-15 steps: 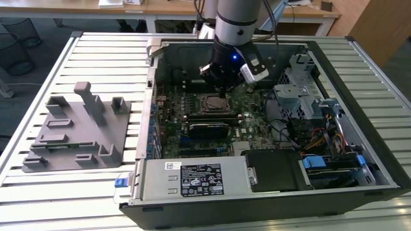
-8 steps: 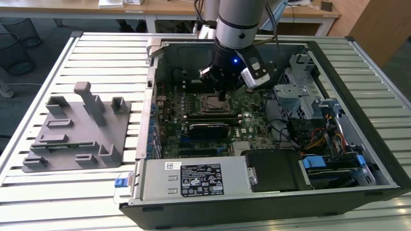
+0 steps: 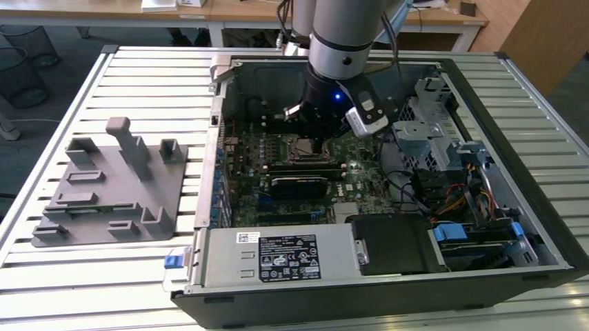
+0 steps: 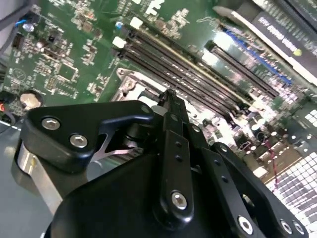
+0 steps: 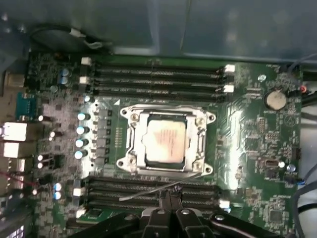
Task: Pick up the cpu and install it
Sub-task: 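Install the second cpu locking lever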
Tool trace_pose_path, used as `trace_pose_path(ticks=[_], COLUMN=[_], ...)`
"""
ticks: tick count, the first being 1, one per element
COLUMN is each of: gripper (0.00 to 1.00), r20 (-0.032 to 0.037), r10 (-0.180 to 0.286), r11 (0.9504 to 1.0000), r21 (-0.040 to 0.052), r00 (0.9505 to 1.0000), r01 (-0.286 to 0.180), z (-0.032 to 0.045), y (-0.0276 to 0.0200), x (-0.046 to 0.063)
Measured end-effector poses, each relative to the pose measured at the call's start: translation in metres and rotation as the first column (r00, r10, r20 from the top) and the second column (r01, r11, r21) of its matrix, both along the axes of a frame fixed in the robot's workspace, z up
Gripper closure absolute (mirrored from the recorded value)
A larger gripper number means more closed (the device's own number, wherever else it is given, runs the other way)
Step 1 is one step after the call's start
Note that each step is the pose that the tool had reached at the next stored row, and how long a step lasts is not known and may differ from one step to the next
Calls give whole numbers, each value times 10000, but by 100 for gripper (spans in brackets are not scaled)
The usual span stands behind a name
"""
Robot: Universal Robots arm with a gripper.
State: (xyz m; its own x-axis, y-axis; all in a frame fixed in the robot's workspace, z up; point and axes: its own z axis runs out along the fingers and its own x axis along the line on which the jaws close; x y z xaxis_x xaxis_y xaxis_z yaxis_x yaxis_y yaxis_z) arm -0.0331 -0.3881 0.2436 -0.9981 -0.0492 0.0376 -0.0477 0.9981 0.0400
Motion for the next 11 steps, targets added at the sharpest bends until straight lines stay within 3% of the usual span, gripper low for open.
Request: trace_pose_path(ticks=[2, 5, 11], gripper=[89, 89, 89], r20=[-1, 0, -1], r10=[-2, -1, -1], r11=[10000, 10000, 10000], r21=[-1, 1, 0], r00=[10000, 10000, 10000], r01=[2, 1, 1], z=[-9, -31, -101], y=[-17, -40, -47], x=[-77, -104, -222])
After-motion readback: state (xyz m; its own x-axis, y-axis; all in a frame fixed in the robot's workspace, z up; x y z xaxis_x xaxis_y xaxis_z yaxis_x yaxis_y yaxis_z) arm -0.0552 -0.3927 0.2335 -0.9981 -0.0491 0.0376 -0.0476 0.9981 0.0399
